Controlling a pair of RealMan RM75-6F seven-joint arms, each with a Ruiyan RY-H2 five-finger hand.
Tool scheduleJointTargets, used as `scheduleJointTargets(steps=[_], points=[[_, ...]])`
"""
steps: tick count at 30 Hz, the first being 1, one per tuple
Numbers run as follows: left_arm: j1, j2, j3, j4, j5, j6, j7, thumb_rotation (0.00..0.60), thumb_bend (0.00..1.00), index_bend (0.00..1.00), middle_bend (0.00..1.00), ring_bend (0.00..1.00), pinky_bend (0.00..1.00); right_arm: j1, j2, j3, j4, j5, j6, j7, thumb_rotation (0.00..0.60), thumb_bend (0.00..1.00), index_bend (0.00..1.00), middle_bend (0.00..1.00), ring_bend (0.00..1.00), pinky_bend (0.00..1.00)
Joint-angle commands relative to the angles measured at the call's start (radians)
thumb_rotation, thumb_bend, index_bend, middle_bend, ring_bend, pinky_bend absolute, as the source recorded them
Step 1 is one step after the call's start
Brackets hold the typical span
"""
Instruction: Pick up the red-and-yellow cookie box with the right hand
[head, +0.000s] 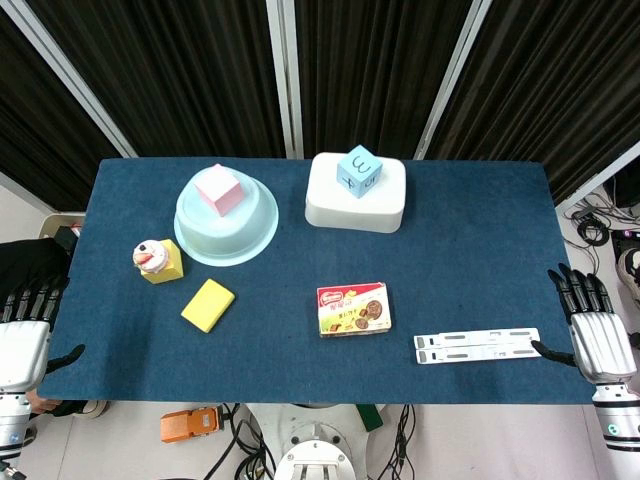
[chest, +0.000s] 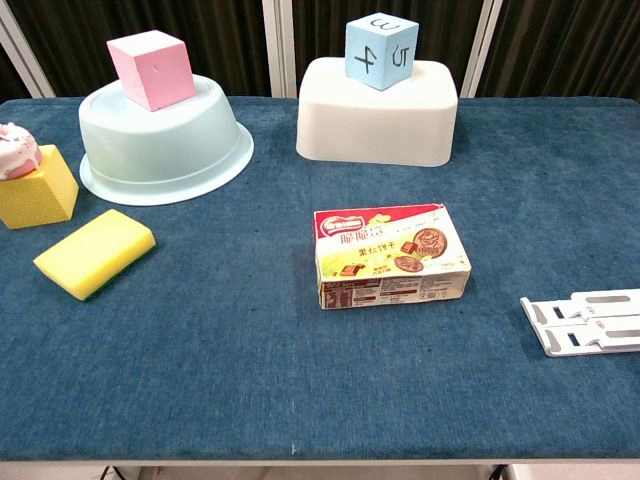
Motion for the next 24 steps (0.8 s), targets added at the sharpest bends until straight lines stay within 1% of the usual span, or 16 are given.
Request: scheduleJointTargets(steps=[1,7,10,12,16,19,21,24], points=[[-0.002,-0.003,0.0,0.001,0.0,-0.004,0.001,0.6,0.0,0.05,0.06,0.0,0.0,0.003,0.002,-0.005,-0.002,-0.002,-0.011,0.003,0.6,0.06,0.0,0.0,0.0,0.0],[0.001,-0.001,0.002,0.002,0.007,-0.001,0.006,0.6,0.0,0.05,0.06,0.0,0.0,0.019,0.01,-0.02,-0.03,-0.028,-0.038,0.003,0.6,0.06,0.0,0.0,0.0,0.0],[0.005,-0.002,0.001,0.002,0.005,0.003,0.003,0.6,0.0,0.05,0.06,0.0,0.0,0.045,0.02,-0.026,-0.094,-0.053,-0.072,-0.009,0.6,0.06,0.0,0.0,0.0,0.0],[0.006,-0.004,0.0,0.004,0.008,0.006,-0.001,0.6,0.0,0.05,0.06,0.0,0.0,0.072,0.024,-0.023,-0.164,-0.064,-0.105,-0.038,0.6,0.06,0.0,0.0,0.0,0.0],[0.01,-0.01,0.002,0.014,0.013,0.012,-0.009,0.6,0.0,0.05,0.06,0.0,0.0,0.143,0.021,-0.012,-0.301,-0.055,-0.219,-0.15,0.6,0.06,0.0,0.0,0.0,0.01],[0.016,-0.014,0.004,0.023,0.015,0.017,-0.015,0.6,0.0,0.05,0.06,0.0,0.0,0.199,-0.009,0.007,-0.38,0.002,-0.312,-0.268,0.6,0.06,0.0,0.0,0.0,0.01],[0.02,-0.018,0.006,0.029,0.016,0.022,-0.021,0.6,0.0,0.05,0.06,0.0,0.0,0.24,-0.057,0.025,-0.415,0.064,-0.37,-0.371,0.6,0.06,0.0,0.0,0.0,0.01],[0.024,-0.022,0.007,0.038,0.019,0.027,-0.029,0.6,0.0,0.05,0.06,0.0,0.0,0.306,-0.167,0.06,-0.421,0.193,-0.435,-0.521,0.6,0.06,0.0,0.0,0.0,0.01]])
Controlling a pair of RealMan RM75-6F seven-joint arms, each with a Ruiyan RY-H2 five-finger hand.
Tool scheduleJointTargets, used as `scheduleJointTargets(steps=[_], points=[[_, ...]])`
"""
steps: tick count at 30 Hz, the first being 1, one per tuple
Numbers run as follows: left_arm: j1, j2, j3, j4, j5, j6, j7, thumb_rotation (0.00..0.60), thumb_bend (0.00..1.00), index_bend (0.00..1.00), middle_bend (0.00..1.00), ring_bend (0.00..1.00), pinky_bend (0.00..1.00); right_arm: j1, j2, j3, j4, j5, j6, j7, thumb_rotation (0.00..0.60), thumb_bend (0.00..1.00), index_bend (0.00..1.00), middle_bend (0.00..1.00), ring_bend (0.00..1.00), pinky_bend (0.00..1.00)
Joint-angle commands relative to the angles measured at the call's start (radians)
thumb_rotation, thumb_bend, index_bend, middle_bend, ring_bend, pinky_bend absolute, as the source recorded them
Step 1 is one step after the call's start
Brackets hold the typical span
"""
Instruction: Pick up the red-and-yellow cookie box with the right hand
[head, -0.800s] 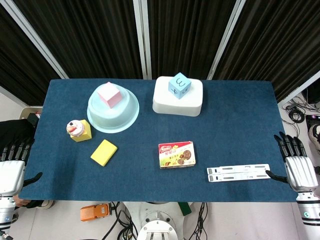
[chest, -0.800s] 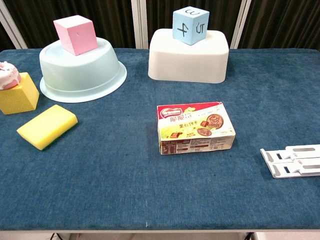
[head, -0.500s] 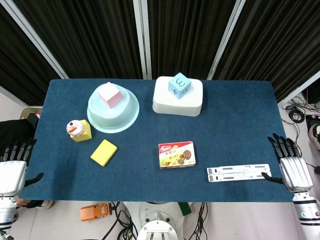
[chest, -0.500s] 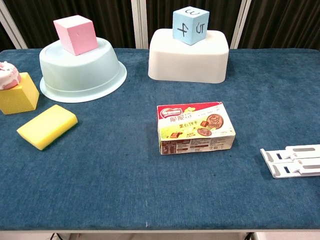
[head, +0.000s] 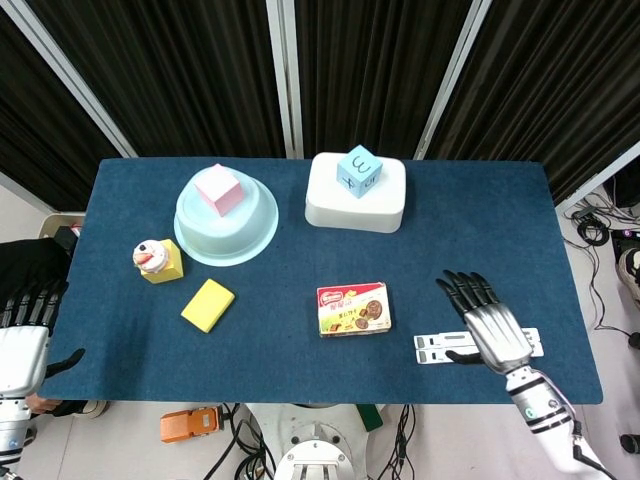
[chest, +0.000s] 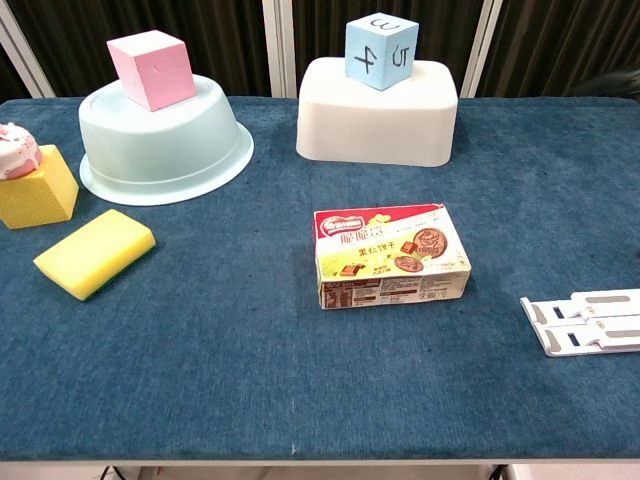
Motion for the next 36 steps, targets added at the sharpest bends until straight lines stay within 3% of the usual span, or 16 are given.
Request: scheduleJointTargets(steps=[1,5,11,17,25,31,36], points=[[0.003,-0.004,0.001,0.007,0.003,0.003,-0.006,0.6,0.0,0.05,0.06,0.0,0.0,0.131,-0.175,0.06,-0.052,0.211,-0.138,-0.247,0.6,0.06,0.0,0.0,0.0,0.01],[0.005,-0.01,0.002,0.022,0.004,0.003,-0.016,0.6,0.0,0.05,0.06,0.0,0.0,0.22,-0.342,0.108,0.002,0.408,-0.135,-0.428,0.6,0.06,0.0,0.0,0.0,0.01],[0.005,-0.014,-0.001,0.04,-0.001,-0.003,-0.025,0.6,0.0,0.05,0.06,0.0,0.0,0.335,-0.533,0.158,0.099,0.61,-0.09,-0.588,0.6,0.06,0.0,0.0,0.0,0.01],[0.005,-0.016,-0.002,0.051,-0.009,-0.014,-0.031,0.6,0.0,0.05,0.06,0.0,0.0,0.437,-0.649,0.193,0.178,0.779,-0.043,-0.702,0.6,0.06,0.0,0.0,0.0,0.01],[0.002,-0.015,-0.003,0.058,-0.016,-0.028,-0.027,0.6,0.0,0.05,0.06,0.0,0.0,0.531,-0.712,0.224,0.249,0.926,-0.024,-0.764,0.6,0.06,0.01,0.04,0.0,0.01],[-0.003,-0.009,-0.005,0.051,-0.018,-0.038,-0.019,0.6,0.0,0.05,0.06,0.0,0.0,0.589,-0.73,0.239,0.292,1.006,-0.018,-0.787,0.6,0.11,0.16,0.14,0.02,0.02],[-0.008,-0.003,-0.008,0.042,-0.022,-0.045,-0.011,0.6,0.0,0.05,0.06,0.0,0.0,0.623,-0.741,0.244,0.328,1.027,-0.04,-0.764,0.6,0.2,0.36,0.26,0.18,0.09]])
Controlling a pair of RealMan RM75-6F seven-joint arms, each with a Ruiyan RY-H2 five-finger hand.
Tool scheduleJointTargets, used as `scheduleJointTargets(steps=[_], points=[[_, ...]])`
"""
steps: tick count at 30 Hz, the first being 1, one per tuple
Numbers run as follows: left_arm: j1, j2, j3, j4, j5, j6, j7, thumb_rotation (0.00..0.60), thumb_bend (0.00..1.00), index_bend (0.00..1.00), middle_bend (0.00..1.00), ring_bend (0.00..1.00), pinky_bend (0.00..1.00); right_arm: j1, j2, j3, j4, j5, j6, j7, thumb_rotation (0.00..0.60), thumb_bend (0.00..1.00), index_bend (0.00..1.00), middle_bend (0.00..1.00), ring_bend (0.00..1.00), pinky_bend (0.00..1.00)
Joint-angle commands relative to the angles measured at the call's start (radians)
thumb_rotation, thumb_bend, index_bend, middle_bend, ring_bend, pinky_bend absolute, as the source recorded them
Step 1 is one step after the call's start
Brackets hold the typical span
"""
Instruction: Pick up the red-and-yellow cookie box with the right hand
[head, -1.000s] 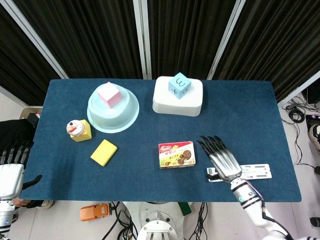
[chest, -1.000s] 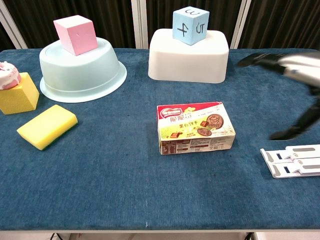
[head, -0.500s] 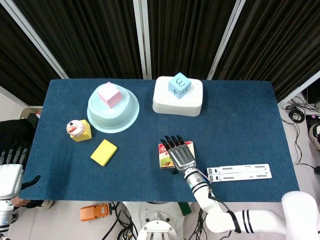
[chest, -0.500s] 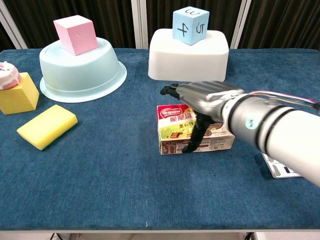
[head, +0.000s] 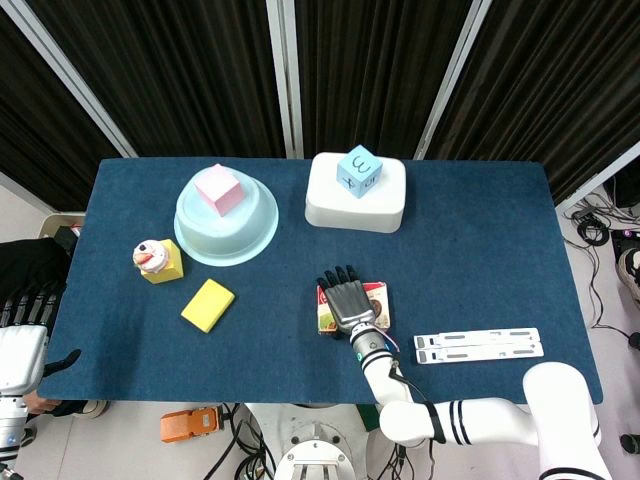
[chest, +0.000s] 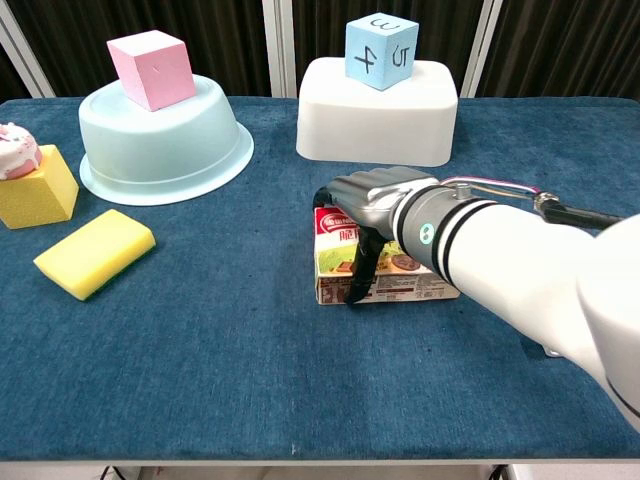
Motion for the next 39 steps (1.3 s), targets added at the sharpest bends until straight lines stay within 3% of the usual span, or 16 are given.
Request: scheduleJointTargets(steps=[1,3,9,16,19,22,26,29,33,39], points=[[-0.001,0.001,-0.001,-0.001,-0.002,-0.001,0.001,0.6,0.0,0.05,0.06,0.0,0.0,0.012,-0.004,0.003,0.017,-0.012,-0.019,0.04,0.6,0.22,0.41,0.29,0.22,0.13],[0.0,0.002,-0.002,-0.002,-0.006,-0.004,0.0,0.6,0.0,0.05,0.06,0.0,0.0,0.0,0.014,0.007,0.011,-0.048,-0.04,0.105,0.6,0.25,0.45,0.33,0.27,0.19],[0.0,0.003,-0.001,0.0,-0.012,-0.01,-0.002,0.6,0.0,0.05,0.06,0.0,0.0,-0.088,0.151,0.031,-0.063,-0.2,-0.165,0.401,0.6,0.27,0.47,0.34,0.3,0.24],[-0.003,0.003,-0.001,-0.012,-0.008,-0.012,0.01,0.6,0.0,0.05,0.06,0.0,0.0,-0.248,0.31,0.098,-0.06,-0.549,-0.395,1.014,0.6,0.27,0.46,0.35,0.3,0.27],[-0.005,0.005,-0.003,-0.023,-0.013,-0.016,0.019,0.6,0.0,0.05,0.06,0.0,0.0,-0.299,0.32,0.104,0.027,-0.764,-0.42,1.341,0.6,0.27,0.46,0.35,0.3,0.28],[-0.007,0.005,-0.004,-0.032,-0.016,-0.019,0.027,0.6,0.0,0.05,0.06,0.0,0.0,-0.309,0.306,0.074,0.133,-0.933,-0.384,1.609,0.6,0.27,0.45,0.35,0.3,0.28],[-0.01,0.006,-0.002,-0.049,-0.014,-0.023,0.047,0.6,0.0,0.05,0.06,0.0,0.0,-0.283,0.254,-0.022,0.357,-1.159,-0.231,2.01,0.6,0.29,0.44,0.35,0.29,0.28],[-0.012,0.007,-0.003,-0.061,-0.016,-0.025,0.06,0.6,0.0,0.05,0.06,0.0,0.0,-0.257,0.189,-0.076,0.538,-1.229,-0.122,2.2,0.6,0.31,0.43,0.35,0.28,0.28],[-0.014,0.01,-0.003,-0.075,-0.017,-0.027,0.073,0.6,0.0,0.05,0.06,0.0,0.0,-0.232,0.107,-0.116,0.718,-1.247,-0.039,2.321,0.6,0.33,0.41,0.35,0.28,0.28],[-0.018,0.011,-0.005,-0.085,-0.018,-0.032,0.079,0.6,0.0,0.05,0.06,0.0,0.0,-0.228,-0.001,-0.144,0.912,-1.222,0.047,2.376,0.6,0.34,0.4,0.35,0.27,0.27]])
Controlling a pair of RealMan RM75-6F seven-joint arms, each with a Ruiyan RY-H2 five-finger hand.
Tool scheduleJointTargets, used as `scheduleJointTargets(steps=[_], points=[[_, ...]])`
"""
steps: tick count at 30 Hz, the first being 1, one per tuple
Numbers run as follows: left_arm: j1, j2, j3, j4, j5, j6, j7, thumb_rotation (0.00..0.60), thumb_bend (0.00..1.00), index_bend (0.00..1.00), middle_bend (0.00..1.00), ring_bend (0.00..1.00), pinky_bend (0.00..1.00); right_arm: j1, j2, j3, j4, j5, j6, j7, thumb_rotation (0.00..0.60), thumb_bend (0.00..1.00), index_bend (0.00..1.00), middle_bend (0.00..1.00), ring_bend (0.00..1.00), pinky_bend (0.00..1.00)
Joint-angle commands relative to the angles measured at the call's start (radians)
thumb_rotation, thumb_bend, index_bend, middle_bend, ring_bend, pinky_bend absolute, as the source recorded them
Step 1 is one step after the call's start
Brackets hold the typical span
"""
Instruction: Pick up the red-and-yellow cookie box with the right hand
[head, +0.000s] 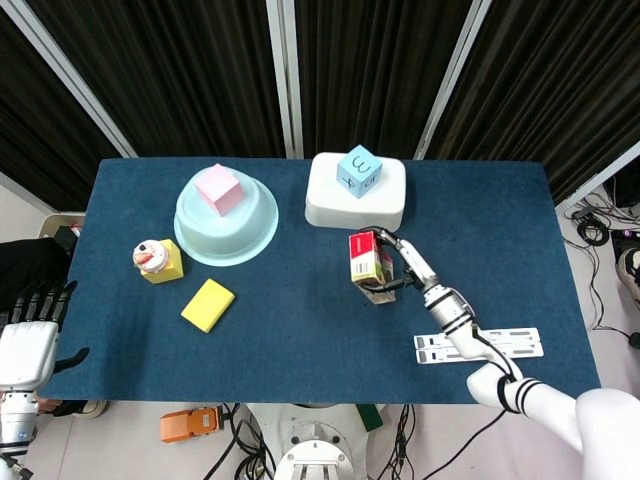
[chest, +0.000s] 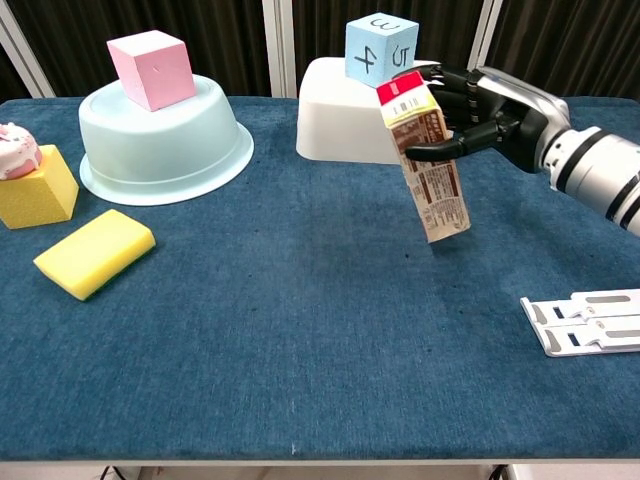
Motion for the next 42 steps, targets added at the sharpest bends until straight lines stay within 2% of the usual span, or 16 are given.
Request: scheduleJointTargets(steps=[1,5,8,13,15,19,25,28,31,34,38,42], points=[[-0.003,-0.001,0.0,-0.001,0.002,-0.002,0.002,0.6,0.0,0.05,0.06,0.0,0.0,0.007,-0.12,-0.06,0.188,-0.042,0.115,0.088,0.6,0.34,0.39,0.35,0.26,0.27],[-0.009,0.0,-0.002,-0.005,0.005,-0.005,0.005,0.6,0.0,0.05,0.06,0.0,0.0,0.0,-0.158,-0.078,0.257,-0.024,0.15,0.125,0.6,0.34,0.35,0.35,0.23,0.24],[-0.011,0.0,-0.003,-0.005,0.006,-0.007,0.004,0.6,0.0,0.05,0.06,0.0,0.0,-0.008,-0.168,-0.09,0.286,-0.013,0.169,0.139,0.6,0.34,0.26,0.34,0.19,0.19],[-0.014,-0.002,-0.002,-0.001,0.007,-0.011,0.0,0.6,0.0,0.05,0.06,0.0,0.0,-0.022,-0.167,-0.113,0.304,-0.001,0.19,0.141,0.595,0.34,0.06,0.23,0.1,0.11],[-0.015,-0.004,-0.002,0.002,0.007,-0.011,-0.003,0.6,0.0,0.05,0.06,0.0,0.0,-0.03,-0.16,-0.126,0.302,0.0,0.196,0.14,0.588,0.34,0.01,0.17,0.06,0.07],[-0.016,-0.006,-0.001,0.008,0.008,-0.011,-0.01,0.6,0.0,0.05,0.06,0.0,0.0,-0.042,-0.13,-0.151,0.278,-0.006,0.217,0.121,0.585,0.34,0.0,0.05,0.0,0.0],[-0.016,-0.008,-0.002,0.018,0.009,-0.008,-0.019,0.6,0.0,0.05,0.06,0.0,0.0,-0.064,-0.027,-0.182,0.167,-0.014,0.241,0.013,0.585,0.32,0.0,0.0,0.0,0.0],[-0.02,-0.011,-0.003,0.023,0.011,-0.01,-0.022,0.6,0.0,0.05,0.06,0.0,0.0,-0.066,0.061,-0.189,0.059,-0.009,0.222,-0.103,0.588,0.26,0.0,0.0,0.0,0.0],[-0.023,-0.013,-0.004,0.025,0.015,-0.011,-0.025,0.6,0.0,0.05,0.06,0.0,0.0,-0.065,0.177,-0.176,-0.114,0.015,0.189,-0.269,0.593,0.2,0.0,0.0,0.0,0.0],[-0.024,-0.012,-0.004,0.024,0.017,-0.009,-0.025,0.6,0.0,0.05,0.06,0.0,0.0,-0.059,0.281,-0.162,-0.281,0.046,0.143,-0.423,0.595,0.2,0.0,0.0,0.0,0.0],[-0.025,-0.008,-0.004,0.02,0.018,-0.008,-0.021,0.6,0.0,0.05,0.06,0.0,0.0,-0.032,0.45,-0.121,-0.556,0.156,0.008,-0.659,0.593,0.12,0.0,0.0,0.0,0.0],[-0.026,-0.003,-0.004,0.014,0.021,-0.006,-0.017,0.6,0.0,0.05,0.06,0.0,0.0,0.005,0.562,-0.076,-0.767,0.296,-0.107,-0.864,0.593,0.02,0.0,0.0,0.0,0.0]])
